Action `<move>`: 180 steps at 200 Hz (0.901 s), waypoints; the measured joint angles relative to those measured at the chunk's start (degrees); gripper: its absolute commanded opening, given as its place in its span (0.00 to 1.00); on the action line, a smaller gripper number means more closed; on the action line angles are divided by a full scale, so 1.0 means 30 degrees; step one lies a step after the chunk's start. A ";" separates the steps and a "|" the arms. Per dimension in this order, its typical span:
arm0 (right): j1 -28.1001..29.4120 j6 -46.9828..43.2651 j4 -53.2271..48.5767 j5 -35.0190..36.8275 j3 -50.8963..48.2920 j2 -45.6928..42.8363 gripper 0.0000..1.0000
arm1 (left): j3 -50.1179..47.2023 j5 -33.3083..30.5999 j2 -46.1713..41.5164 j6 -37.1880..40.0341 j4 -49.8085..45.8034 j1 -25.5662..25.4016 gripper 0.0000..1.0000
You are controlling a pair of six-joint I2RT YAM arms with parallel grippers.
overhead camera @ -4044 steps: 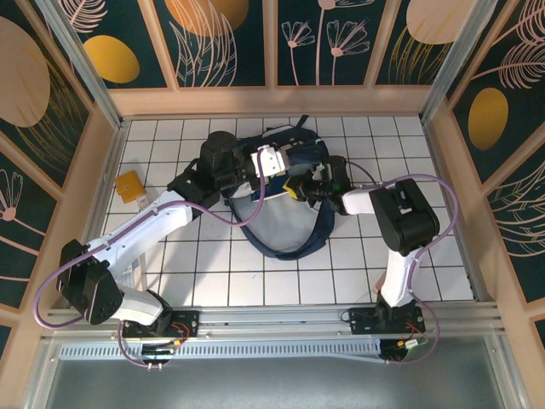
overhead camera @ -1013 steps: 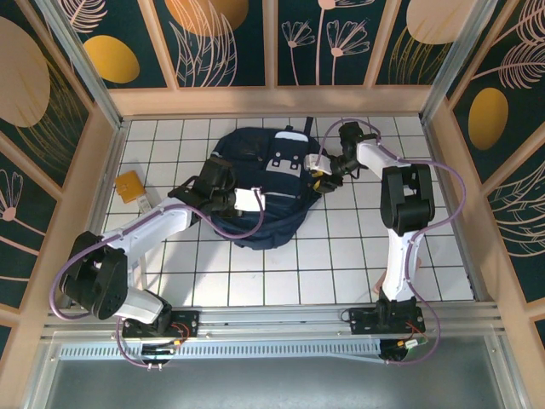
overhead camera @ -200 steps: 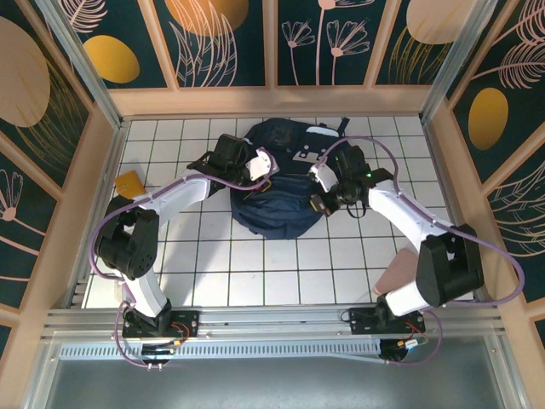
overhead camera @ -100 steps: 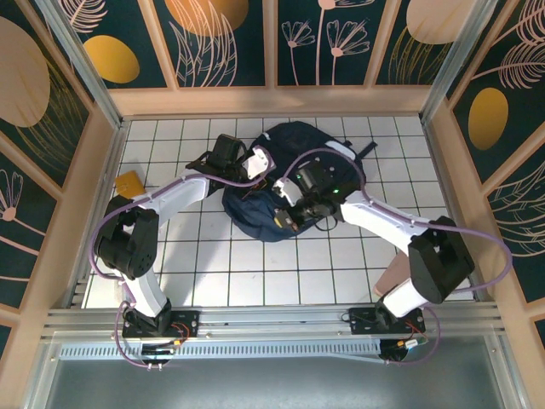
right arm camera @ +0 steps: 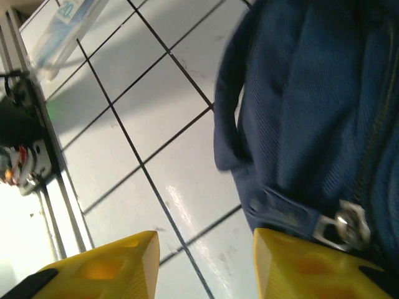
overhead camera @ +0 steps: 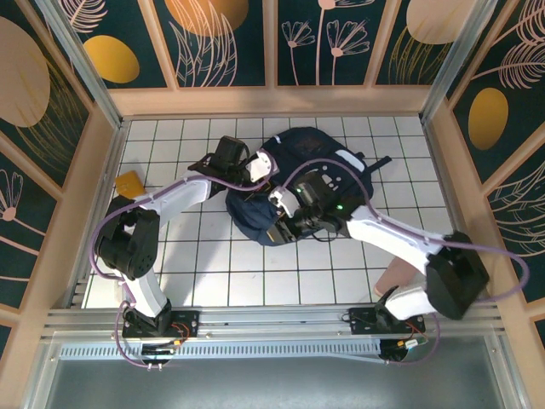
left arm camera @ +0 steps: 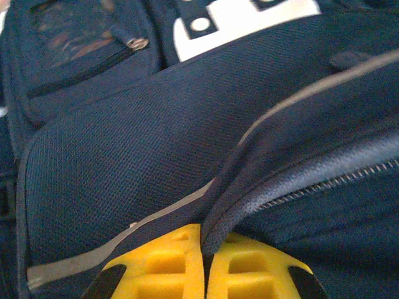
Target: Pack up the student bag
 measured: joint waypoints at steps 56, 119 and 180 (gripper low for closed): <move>-0.2579 -0.9428 0.1763 0.2127 -0.3956 -0.6062 0.46 | -0.0029 0.1727 0.0000 -0.0124 0.0707 -0.0051 0.00; -0.4845 -1.7296 0.0109 0.2047 -0.3497 -0.5850 0.47 | -0.0699 0.2186 0.0000 -0.0357 0.1319 0.0029 0.00; -0.4918 -1.9985 0.2120 0.2696 -0.3628 -0.4073 0.44 | -0.0699 0.2514 0.0000 -0.0641 0.1326 0.0051 0.00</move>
